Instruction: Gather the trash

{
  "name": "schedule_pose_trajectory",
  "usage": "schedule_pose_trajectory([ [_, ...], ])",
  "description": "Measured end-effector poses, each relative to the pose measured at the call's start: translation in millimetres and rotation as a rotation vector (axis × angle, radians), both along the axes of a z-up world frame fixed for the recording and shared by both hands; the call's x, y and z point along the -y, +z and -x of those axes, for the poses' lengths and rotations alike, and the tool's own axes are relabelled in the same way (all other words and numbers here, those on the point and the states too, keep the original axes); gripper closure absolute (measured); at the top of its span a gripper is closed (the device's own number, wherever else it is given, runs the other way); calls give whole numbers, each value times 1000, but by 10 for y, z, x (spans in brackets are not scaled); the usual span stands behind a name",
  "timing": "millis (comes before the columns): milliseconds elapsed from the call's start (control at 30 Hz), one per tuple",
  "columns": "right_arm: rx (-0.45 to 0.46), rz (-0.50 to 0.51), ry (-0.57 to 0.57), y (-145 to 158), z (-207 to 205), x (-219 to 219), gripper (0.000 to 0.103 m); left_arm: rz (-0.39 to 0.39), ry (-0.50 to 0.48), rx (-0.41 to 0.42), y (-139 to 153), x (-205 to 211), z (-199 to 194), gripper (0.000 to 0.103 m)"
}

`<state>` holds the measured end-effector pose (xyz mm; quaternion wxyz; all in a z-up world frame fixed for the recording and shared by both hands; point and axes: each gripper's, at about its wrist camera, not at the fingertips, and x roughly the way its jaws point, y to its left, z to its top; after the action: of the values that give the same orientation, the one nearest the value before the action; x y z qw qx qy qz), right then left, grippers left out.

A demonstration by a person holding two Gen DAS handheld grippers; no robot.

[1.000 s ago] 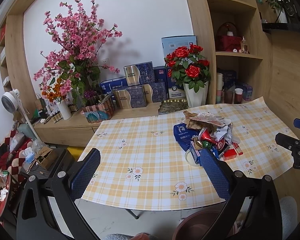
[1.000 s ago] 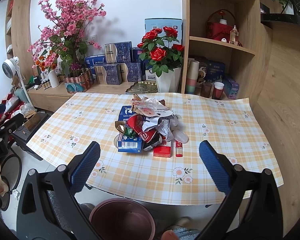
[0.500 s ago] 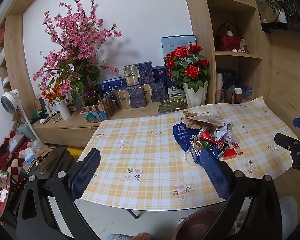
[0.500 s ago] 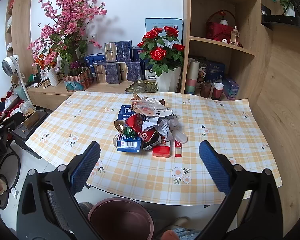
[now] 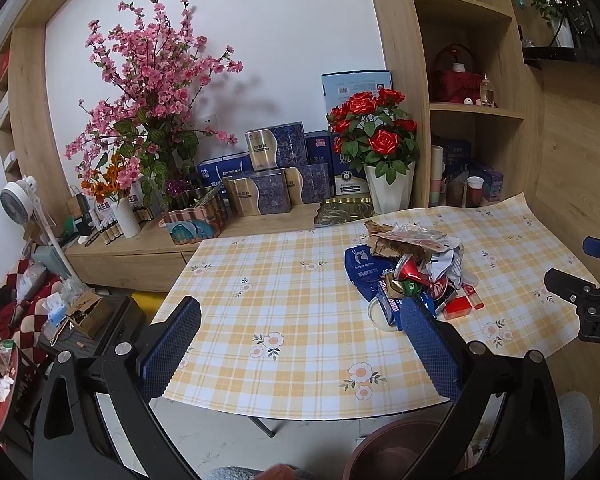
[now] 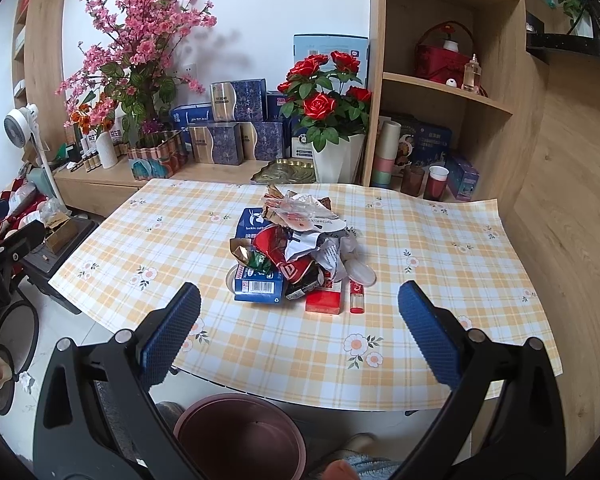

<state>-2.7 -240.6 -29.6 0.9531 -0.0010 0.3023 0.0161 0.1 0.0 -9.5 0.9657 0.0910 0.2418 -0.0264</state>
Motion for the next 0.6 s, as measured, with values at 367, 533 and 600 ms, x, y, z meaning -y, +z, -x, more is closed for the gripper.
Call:
schedule_pose_trajectory([
  [367,-13,44,-8,-121,-31,-53,5,110,-9,-20,-79,-161,-60,5],
  [533,-23,29,19,-191,-80,-16,5,26,-4,14,-165,-119,-116,5],
  [600,-26,50,24,-232,-115,-29,5,30,-9,12,-208,-125,-173,5],
])
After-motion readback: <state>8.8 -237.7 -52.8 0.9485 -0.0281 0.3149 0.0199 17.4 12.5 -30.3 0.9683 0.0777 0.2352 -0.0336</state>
